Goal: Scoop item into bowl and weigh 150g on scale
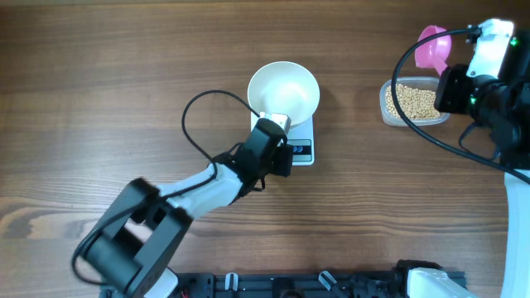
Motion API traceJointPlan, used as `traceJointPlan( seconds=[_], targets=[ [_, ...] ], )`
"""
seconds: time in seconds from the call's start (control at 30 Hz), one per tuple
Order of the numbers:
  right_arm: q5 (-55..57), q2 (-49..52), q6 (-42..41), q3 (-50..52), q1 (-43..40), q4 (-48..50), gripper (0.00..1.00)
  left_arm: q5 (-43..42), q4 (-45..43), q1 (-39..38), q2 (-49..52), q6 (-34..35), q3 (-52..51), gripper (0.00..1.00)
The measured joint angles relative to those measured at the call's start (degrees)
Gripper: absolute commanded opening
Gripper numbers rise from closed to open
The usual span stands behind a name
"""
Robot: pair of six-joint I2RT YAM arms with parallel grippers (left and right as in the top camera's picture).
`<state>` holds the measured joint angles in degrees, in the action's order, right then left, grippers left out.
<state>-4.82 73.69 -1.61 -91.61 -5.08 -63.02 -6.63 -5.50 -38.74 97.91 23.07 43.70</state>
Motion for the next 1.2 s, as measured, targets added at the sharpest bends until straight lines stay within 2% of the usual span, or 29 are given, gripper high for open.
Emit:
traceJointPlan(
  seconds=[0.1, 0.3, 0.37, 0.4, 0.47, 0.5, 0.57, 0.6, 0.67, 0.83, 1.2],
  targets=[
    [0.0, 0.0, 0.0, 0.0, 0.0, -1.0, 0.04, -1.9, 2.8, 0.0, -6.9, 0.0, -0.4, 0.04],
    [-0.3, 0.0, 0.0, 0.0, 0.0, -3.5, 0.04, -2.8, 11.5, 0.0, -27.9, 0.0, -0.4, 0.04],
    [-0.3, 0.0, 0.0, 0.0, 0.0, -4.6, 0.04, -1.2, 16.3, 0.0, -33.7, 0.0, -0.2, 0.11],
    [-0.3, 0.0, 0.0, 0.0, 0.0, -4.8, 0.04, 2.7, 22.7, 0.3, -40.9, 0.0, -0.2, 0.12],
    [-0.8, 0.0, 0.0, 0.0, 0.0, -4.9, 0.04, 8.3, 30.9, 1.3, -47.5, 0.0, -0.1, 0.18],
    [-1.3, 0.0, 0.0, 0.0, 0.0, -5.1, 0.04, 11.8, 35.3, 2.2, -51.1, 0.0, -0.2, 0.3],
    [-2.8, 0.0, 0.3, 0.0, 0.0, -5.1, 0.04, 18.1, 41.4, 4.1, -57.3, -0.2, -0.2, 0.38],
    [-3.4, 0.0, 0.4, 0.0, 0.0, -5.1, 0.04, 20.4, 43.8, 5.0, -60.1, -0.2, -0.2, 0.45],
    [-4.3, 0.0, 0.4, 0.0, 0.0, -5.2, 0.04, 23.6, 48.1, 6.4, -64.7, -0.2, -0.3, 1.0],
    [-7.2, 0.0, 0.5, 0.0, 0.0, -5.4, 0.04, 26.7, 51.6, 7.3, -71.5, 0.0, -0.3, 1.0],
    [-10.2, 0.0, 0.4, 0.0, 0.0, -5.5, 0.04, 26.7, 56.3, 7.3, -71.7, 0.0, -0.3, 1.0]
  ],
)
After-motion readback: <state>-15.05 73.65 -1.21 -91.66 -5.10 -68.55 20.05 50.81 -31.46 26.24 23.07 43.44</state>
